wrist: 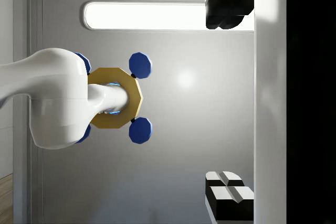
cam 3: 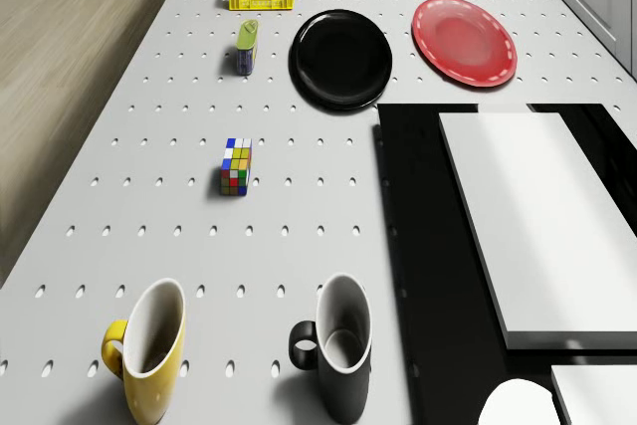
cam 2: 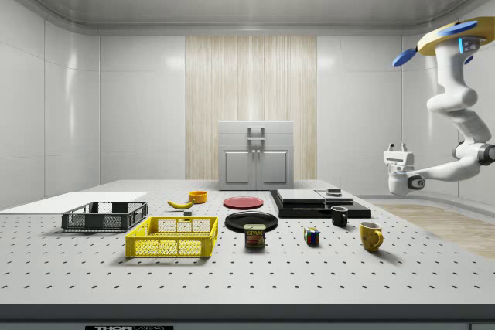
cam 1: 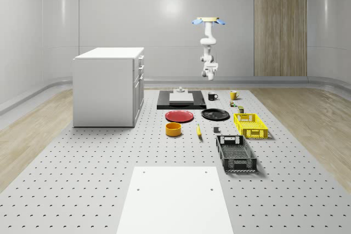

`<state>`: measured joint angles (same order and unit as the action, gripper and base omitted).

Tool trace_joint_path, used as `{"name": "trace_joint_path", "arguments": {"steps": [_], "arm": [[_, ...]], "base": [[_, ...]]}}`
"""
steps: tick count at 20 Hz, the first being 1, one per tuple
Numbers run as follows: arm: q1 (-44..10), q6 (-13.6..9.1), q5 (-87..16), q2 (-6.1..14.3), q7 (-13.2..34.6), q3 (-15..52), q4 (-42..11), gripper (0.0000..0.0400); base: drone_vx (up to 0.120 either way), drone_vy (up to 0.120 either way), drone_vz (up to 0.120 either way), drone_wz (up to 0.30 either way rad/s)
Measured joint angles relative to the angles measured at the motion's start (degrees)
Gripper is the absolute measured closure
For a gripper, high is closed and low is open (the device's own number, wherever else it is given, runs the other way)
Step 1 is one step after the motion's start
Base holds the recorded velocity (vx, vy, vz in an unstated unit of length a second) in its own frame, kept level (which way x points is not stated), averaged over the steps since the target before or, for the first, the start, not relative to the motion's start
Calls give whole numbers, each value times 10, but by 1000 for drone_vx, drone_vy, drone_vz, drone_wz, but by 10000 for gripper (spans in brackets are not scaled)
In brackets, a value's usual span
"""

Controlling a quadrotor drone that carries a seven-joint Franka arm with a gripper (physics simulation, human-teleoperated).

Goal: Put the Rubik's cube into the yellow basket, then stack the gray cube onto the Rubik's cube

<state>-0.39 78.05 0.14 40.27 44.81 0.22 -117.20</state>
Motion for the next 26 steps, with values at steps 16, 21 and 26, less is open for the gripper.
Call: {"name": "trace_joint_path", "arguments": {"steps": [16, 21, 26], "arm": [[-1, 4, 0, 3, 0, 1, 0, 0], [-2, 7, -2, 4, 0, 2, -2, 0], [-2, 9, -4, 6, 0, 4, -3, 0]], "base": [[120, 120, 0, 0], [120, 120, 0, 0], [120, 120, 0, 0]]}}
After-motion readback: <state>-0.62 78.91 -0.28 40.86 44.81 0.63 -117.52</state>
